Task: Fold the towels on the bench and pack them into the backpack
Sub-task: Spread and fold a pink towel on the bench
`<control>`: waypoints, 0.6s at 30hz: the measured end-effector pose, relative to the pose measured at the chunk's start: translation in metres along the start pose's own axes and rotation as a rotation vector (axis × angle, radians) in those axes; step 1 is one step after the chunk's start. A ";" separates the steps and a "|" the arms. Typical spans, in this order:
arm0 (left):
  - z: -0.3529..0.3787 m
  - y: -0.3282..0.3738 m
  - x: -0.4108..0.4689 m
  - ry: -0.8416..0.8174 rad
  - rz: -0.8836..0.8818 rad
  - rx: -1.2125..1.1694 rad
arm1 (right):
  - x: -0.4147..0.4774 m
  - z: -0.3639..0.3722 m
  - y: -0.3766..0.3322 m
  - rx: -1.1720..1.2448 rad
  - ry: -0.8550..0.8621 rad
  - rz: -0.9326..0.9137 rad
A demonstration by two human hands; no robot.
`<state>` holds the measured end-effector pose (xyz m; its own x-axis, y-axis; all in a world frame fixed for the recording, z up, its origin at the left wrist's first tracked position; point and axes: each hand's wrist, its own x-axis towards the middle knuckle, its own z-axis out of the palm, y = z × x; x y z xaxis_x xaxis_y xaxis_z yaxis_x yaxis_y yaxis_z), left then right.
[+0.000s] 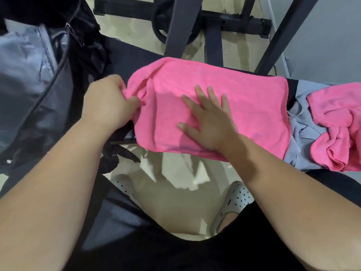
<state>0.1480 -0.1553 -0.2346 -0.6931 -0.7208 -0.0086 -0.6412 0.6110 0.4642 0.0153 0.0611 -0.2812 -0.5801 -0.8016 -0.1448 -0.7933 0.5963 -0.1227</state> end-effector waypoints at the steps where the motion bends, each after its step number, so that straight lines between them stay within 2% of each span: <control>1: -0.001 0.004 -0.001 -0.001 -0.063 -0.188 | 0.000 -0.002 -0.004 0.055 0.038 0.001; 3: -0.003 0.012 -0.002 -0.002 -0.130 -0.506 | -0.001 -0.007 -0.014 0.220 0.191 -0.042; 5: -0.007 0.023 -0.004 -0.045 -0.123 -0.725 | 0.002 -0.018 -0.029 0.471 0.353 -0.069; 6: -0.009 0.029 -0.005 -0.084 -0.116 -0.833 | 0.005 -0.024 -0.039 0.639 0.351 -0.038; 8: -0.011 0.040 -0.007 -0.162 -0.077 -1.004 | 0.009 -0.039 -0.055 0.975 0.233 0.063; 10: -0.008 0.050 -0.008 -0.224 -0.030 -1.124 | 0.014 -0.044 -0.063 1.177 0.151 0.144; 13: 0.005 0.051 -0.007 -0.262 -0.003 -1.119 | 0.020 -0.039 -0.061 1.214 0.136 0.228; 16: 0.024 0.039 -0.012 -0.170 -0.039 -0.879 | 0.020 -0.031 -0.050 1.380 0.126 0.398; 18: 0.033 0.032 -0.018 -0.151 -0.019 -0.683 | 0.019 -0.030 -0.044 1.483 0.120 0.450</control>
<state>0.1292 -0.1115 -0.2489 -0.7539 -0.6456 -0.1218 -0.3371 0.2210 0.9151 0.0338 0.0183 -0.2494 -0.7800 -0.5067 -0.3672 0.2882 0.2300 -0.9295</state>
